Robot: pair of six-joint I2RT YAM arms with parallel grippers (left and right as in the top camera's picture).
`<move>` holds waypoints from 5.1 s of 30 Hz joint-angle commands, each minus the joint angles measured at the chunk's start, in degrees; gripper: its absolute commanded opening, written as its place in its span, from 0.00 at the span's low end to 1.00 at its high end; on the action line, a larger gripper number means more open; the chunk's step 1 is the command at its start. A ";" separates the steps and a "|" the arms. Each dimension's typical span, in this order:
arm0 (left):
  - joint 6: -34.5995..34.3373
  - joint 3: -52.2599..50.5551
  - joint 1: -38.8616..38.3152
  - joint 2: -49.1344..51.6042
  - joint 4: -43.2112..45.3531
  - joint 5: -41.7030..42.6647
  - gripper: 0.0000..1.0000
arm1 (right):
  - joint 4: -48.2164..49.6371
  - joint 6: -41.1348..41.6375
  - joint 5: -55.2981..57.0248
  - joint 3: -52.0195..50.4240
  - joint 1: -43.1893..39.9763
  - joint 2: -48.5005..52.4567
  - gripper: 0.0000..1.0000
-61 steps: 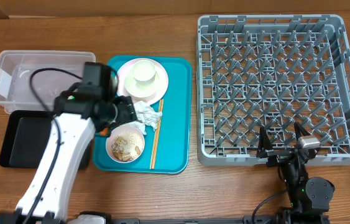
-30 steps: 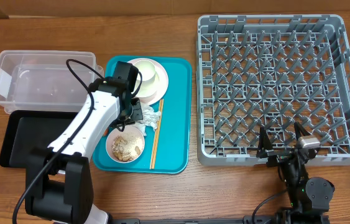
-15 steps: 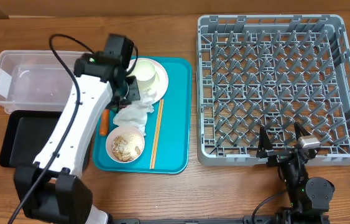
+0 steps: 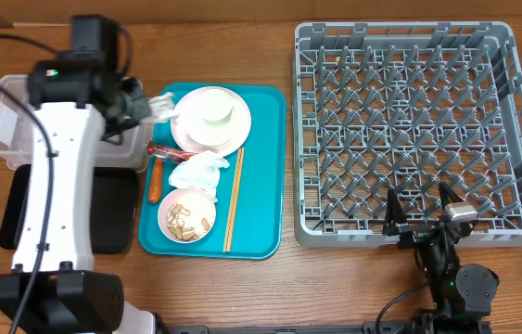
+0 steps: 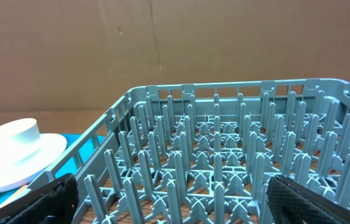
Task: Sort waste into correct bins and load items into the dishwasher
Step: 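Carry the tissue left and drop it into the clear bin, then return the left gripper to the tray and grasp remaining tissue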
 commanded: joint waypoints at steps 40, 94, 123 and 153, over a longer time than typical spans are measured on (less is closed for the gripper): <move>-1.25 7.54 29.70 15.28 22.67 12.96 0.77 | 0.33 0.20 0.13 -0.61 -0.11 -0.68 1.00; -4.35 -29.88 -12.24 0.04 8.70 6.54 0.83 | 0.33 0.20 0.13 -0.61 -0.11 -0.68 1.00; -9.84 -33.73 -12.50 0.04 16.92 6.38 0.81 | 0.33 0.20 0.13 -0.61 -0.11 -0.68 1.00; -9.81 -36.98 -13.31 0.04 23.23 5.75 0.04 | 0.33 0.20 0.13 -0.61 -0.11 -0.68 1.00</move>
